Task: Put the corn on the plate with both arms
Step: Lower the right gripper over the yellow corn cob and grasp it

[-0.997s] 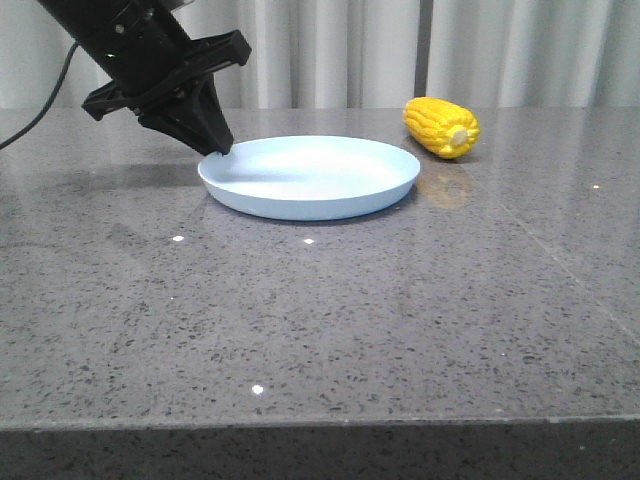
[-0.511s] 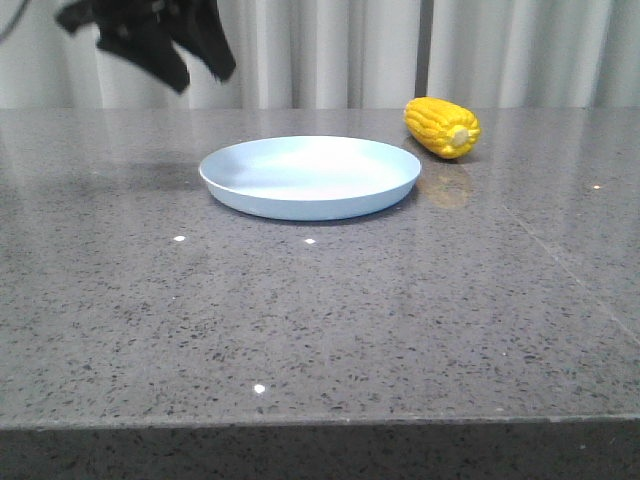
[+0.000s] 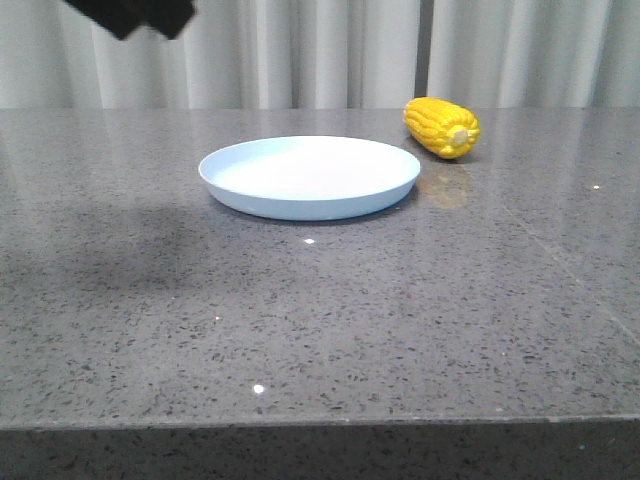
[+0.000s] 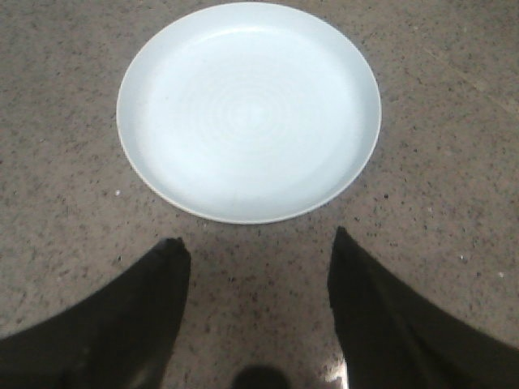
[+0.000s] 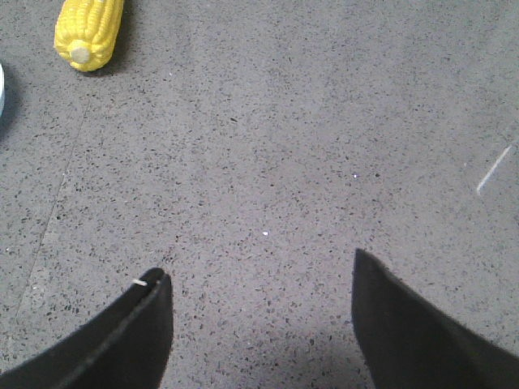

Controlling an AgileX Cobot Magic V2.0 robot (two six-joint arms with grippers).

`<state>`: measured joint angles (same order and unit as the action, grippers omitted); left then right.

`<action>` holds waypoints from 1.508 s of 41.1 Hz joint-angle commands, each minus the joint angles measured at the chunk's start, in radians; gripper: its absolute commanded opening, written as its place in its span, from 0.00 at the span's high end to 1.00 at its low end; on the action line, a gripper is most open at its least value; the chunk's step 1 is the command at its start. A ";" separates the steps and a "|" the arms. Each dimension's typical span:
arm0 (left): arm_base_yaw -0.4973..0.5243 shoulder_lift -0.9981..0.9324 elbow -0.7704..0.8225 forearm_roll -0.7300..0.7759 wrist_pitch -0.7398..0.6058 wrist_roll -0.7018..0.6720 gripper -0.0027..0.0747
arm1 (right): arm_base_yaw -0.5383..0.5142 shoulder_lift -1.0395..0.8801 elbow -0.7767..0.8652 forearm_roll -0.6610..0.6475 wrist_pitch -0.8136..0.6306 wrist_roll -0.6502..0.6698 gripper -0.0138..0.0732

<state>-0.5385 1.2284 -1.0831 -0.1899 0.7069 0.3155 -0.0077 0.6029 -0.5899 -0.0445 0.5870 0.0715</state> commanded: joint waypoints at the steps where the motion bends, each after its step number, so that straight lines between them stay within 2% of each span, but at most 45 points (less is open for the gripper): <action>1: -0.008 -0.130 0.066 -0.008 -0.084 -0.011 0.46 | -0.003 0.007 -0.034 -0.007 -0.067 -0.003 0.27; 10: -0.008 -0.295 0.199 -0.010 -0.084 -0.011 0.46 | -0.003 0.027 -0.041 -0.007 -0.047 -0.003 0.27; 20: -0.008 -0.363 0.213 -0.010 -0.081 -0.011 0.46 | -0.001 0.166 -0.180 0.012 0.104 -0.004 0.26; 28: -0.008 -0.355 0.213 -0.010 -0.075 -0.011 0.46 | 0.033 0.294 -0.313 0.045 0.171 -0.042 0.12; 30: -0.008 -0.351 0.213 -0.010 -0.077 -0.011 0.46 | 0.047 0.324 -0.347 0.045 0.174 -0.043 0.11; 50: -0.008 -0.351 0.213 -0.010 -0.086 -0.011 0.46 | 0.202 0.796 -0.749 0.071 0.174 -0.043 0.11; 62: -0.008 -0.351 0.213 -0.010 -0.086 -0.011 0.46 | 0.223 1.097 -1.036 0.120 0.173 -0.043 0.11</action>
<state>-0.5385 0.8814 -0.8429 -0.1862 0.6874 0.3155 0.2157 1.6780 -1.5336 0.0579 0.8078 0.0400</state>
